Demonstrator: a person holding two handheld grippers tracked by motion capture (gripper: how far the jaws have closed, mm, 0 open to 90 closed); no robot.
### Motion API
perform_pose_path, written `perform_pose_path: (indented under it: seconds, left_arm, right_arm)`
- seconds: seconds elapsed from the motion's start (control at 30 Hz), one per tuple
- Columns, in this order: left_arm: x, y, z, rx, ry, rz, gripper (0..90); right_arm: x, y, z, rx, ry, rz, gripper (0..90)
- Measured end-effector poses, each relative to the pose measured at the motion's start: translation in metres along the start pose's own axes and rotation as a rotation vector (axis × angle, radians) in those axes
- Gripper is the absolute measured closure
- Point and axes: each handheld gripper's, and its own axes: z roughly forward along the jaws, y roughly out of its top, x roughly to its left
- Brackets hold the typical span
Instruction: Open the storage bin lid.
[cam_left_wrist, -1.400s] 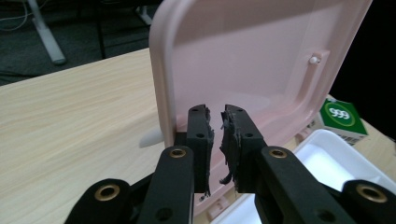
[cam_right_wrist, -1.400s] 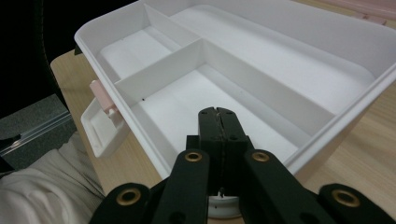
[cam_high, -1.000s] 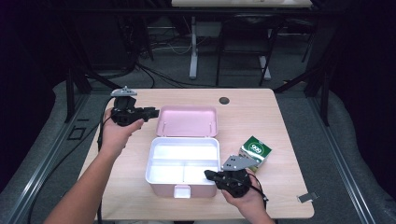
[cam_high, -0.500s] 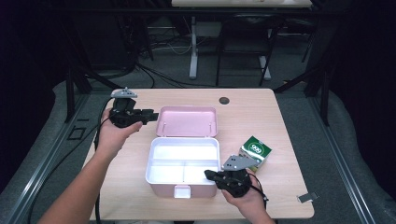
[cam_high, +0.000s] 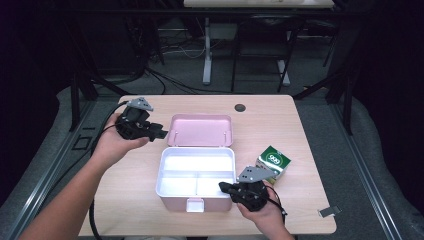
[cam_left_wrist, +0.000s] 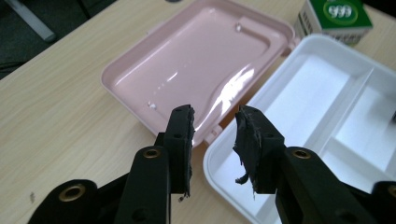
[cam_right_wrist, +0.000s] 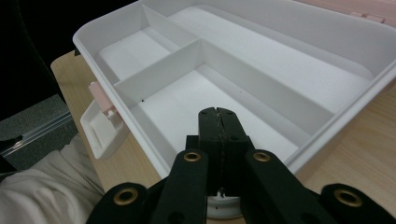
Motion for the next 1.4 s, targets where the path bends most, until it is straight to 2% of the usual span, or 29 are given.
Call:
perform_pose_path:
  seconds: [0.1, 0.13, 0.17, 0.3, 0.37, 0.4, 0.6, 0.7, 0.8, 0.83, 1.0, 1.07, 1.4]
  left_arm:
    - [-0.004, 0.004, 0.002, 0.052, -0.009, 0.048, 67.6]
    - [-0.006, 0.006, 0.003, 0.088, -0.020, 0.079, 67.8]
    - [-0.006, 0.006, 0.003, 0.088, -0.020, 0.079, 68.2]
    - [-0.012, 0.011, 0.008, 0.177, -0.033, 0.154, 70.0]
    - [-0.016, 0.012, 0.010, 0.199, -0.042, 0.164, 71.7]
    - [-0.017, 0.013, 0.010, 0.223, -0.050, 0.187, 72.2]
    - [-0.028, 0.018, 0.017, 0.302, -0.081, 0.258, 74.3]
    - [-0.033, 0.020, 0.020, 0.317, -0.094, 0.286, 74.9]
    - [-0.038, 0.022, 0.027, 0.359, -0.095, 0.331, 75.4]
    - [-0.039, 0.022, 0.028, 0.364, -0.092, 0.332, 75.4]
    - [-0.045, 0.024, 0.036, 0.407, -0.105, 0.397, 75.6]
    - [-0.051, 0.027, 0.041, 0.434, -0.113, 0.437, 75.7]
    - [-0.065, 0.033, 0.054, 0.485, -0.138, 0.492, 75.6]
  right_arm:
    - [0.000, 0.001, 0.000, 0.004, 0.004, 0.001, 89.5]
    - [-0.001, 0.001, 0.000, 0.002, 0.008, 0.001, 89.4]
    - [-0.001, 0.001, 0.000, 0.002, 0.008, 0.001, 89.4]
    - [0.000, 0.001, 0.000, 0.004, 0.006, 0.002, 89.2]
    - [0.000, 0.000, 0.000, 0.004, 0.007, 0.002, 89.2]
    - [0.000, 0.000, 0.000, 0.004, 0.006, 0.005, 89.2]
    - [0.000, 0.000, 0.000, 0.001, 0.007, 0.006, 88.9]
    - [0.000, 0.000, 0.000, 0.002, 0.000, 0.003, 88.9]
    - [0.000, 0.000, 0.000, 0.003, 0.002, 0.005, 88.5]
    - [0.000, 0.001, 0.000, 0.002, 0.005, 0.007, 87.9]
    - [0.002, 0.002, -0.001, 0.000, 0.009, 0.006, 86.7]
    - [0.002, 0.002, -0.003, -0.003, 0.009, 0.006, 86.1]
    - [-0.002, 0.004, -0.011, -0.025, -0.005, 0.024, 84.5]
